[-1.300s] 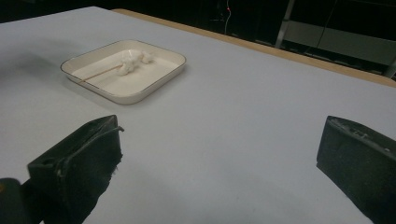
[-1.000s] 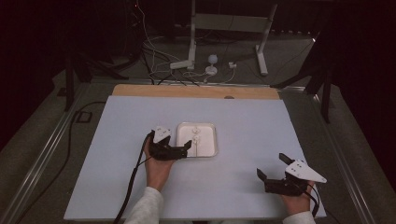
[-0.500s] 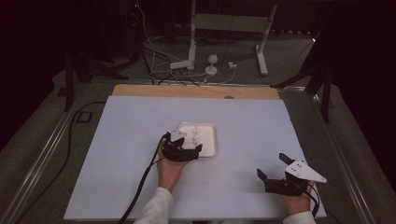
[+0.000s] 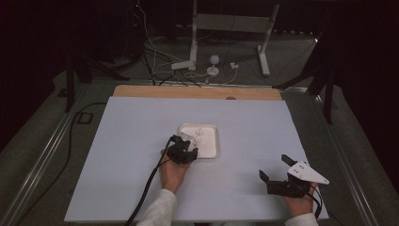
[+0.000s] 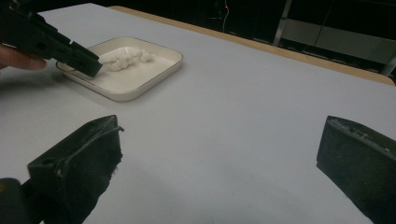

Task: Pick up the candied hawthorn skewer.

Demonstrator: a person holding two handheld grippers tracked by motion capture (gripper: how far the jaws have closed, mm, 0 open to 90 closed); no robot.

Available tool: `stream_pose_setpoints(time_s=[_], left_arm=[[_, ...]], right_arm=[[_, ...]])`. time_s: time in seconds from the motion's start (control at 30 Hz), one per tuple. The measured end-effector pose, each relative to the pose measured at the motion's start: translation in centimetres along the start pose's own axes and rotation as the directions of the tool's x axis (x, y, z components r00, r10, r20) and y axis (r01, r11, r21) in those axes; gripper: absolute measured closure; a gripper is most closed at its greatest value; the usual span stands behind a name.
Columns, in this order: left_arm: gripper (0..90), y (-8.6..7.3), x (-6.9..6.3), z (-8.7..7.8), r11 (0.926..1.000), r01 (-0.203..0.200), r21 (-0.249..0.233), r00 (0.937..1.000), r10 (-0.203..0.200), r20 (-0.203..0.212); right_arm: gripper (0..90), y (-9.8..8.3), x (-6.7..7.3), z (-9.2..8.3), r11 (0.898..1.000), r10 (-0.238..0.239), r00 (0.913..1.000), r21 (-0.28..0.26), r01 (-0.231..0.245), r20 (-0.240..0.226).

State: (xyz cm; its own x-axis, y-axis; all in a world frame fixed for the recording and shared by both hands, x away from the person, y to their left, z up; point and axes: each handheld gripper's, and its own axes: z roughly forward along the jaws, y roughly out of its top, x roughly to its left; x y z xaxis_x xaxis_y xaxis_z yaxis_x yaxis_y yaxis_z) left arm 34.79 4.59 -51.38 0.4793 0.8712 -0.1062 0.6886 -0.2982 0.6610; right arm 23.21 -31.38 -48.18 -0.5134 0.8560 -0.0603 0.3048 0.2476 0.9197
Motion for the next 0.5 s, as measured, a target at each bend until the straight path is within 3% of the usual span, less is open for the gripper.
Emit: stream_pose_setpoints(time_s=[0.17, 0.5], left_arm=[[86.5, -0.1, 0.8, -0.3, 0.9991, 0.035, 0.025, 0.9985, -0.036, 0.04], [89.2, -0.7, 1.7, -1.4, 0.9979, 0.061, -0.023, 0.994, -0.059, 0.092]], right_arm=[[0.0, 0.0, 0.0, 0.0, 1.0, -0.004, 1.0, 0.0, 0.004, -0.001], [0.0, 0.0, -0.1, 0.0, 1.0, 0.004, 1.0, 0.0, -0.004, -0.004]])
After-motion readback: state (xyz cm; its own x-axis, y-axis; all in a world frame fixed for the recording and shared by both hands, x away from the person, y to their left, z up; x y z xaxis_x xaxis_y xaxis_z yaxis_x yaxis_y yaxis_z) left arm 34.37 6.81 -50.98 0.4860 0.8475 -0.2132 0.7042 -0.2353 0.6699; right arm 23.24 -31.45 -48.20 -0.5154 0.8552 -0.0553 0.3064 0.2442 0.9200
